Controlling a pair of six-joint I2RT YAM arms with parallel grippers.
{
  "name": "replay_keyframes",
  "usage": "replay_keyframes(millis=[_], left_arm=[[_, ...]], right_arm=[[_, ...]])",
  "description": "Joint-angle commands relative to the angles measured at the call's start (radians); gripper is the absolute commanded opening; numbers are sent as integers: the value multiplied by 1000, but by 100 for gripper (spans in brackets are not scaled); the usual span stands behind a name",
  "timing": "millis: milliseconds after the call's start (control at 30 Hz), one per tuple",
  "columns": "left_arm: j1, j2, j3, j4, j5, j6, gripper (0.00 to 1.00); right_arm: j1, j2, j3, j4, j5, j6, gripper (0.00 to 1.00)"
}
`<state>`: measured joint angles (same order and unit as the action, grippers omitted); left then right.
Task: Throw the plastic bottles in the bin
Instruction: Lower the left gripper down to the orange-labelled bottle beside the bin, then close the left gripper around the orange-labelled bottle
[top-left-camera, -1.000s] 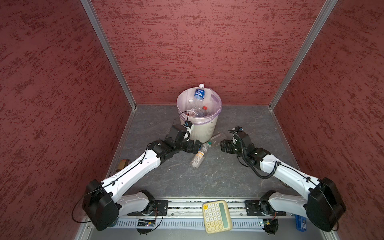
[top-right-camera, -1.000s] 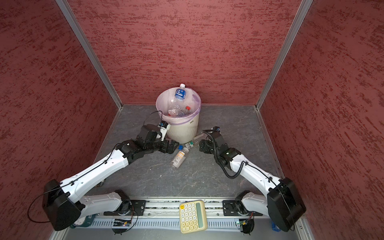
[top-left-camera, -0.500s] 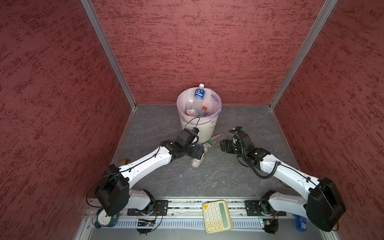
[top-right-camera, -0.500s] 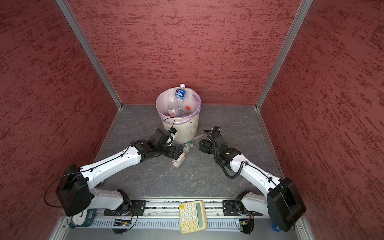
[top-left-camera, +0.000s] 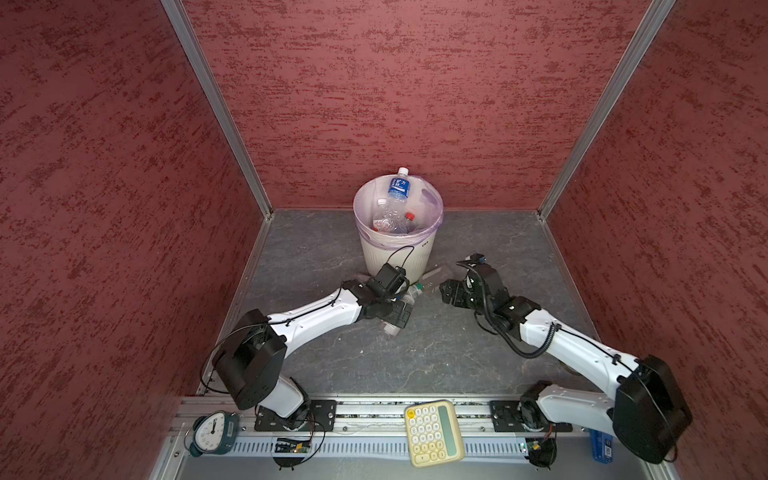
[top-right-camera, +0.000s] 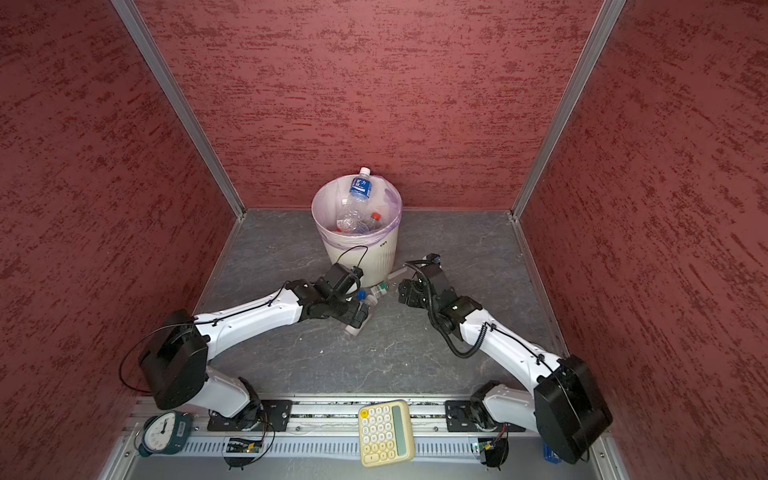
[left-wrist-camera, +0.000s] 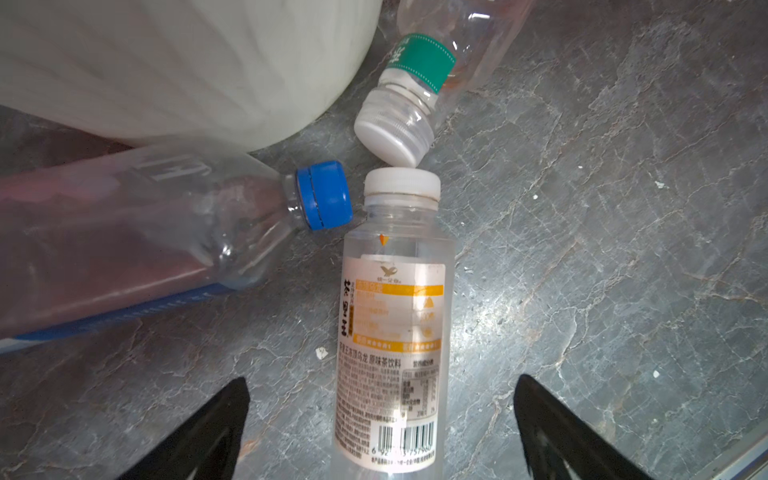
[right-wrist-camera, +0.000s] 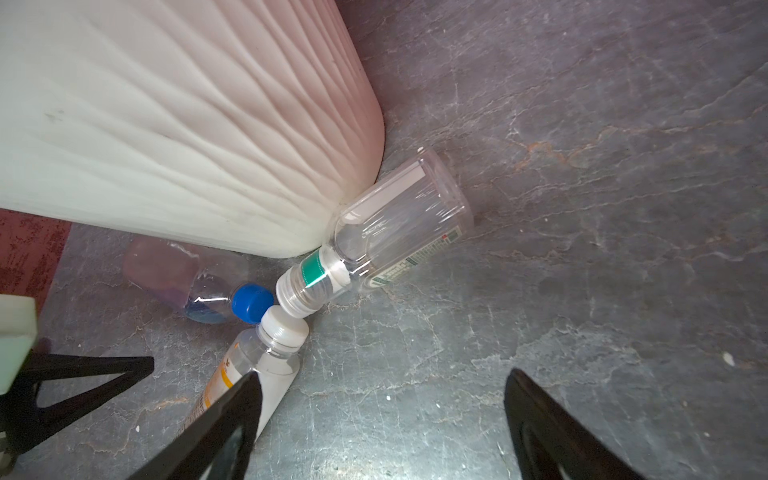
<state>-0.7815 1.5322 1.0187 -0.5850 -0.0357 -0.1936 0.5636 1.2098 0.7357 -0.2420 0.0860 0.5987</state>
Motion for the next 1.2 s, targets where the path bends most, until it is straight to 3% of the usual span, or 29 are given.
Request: replay_keyframes(millis=[0,433,800,1067,1167], left_arm=[[-10,17,29,-16,-12,3,99],[-35,128,76,-38,-24,-3,100],[-52,207,112,-63,-52,5,92],[-57,231,120,-76,-61,3,79],[-59,236,124,-79,-66,3,66]], right_arm=[[-8,-14,-6,23,-10,16,92],[-8,-15,-9,22,-11,18,92],[-8,-23,-14,16,-8,18,92],[-9,-21,-12,16,-11,15,91],[-10,-21,-8,14,-12,14,91]])
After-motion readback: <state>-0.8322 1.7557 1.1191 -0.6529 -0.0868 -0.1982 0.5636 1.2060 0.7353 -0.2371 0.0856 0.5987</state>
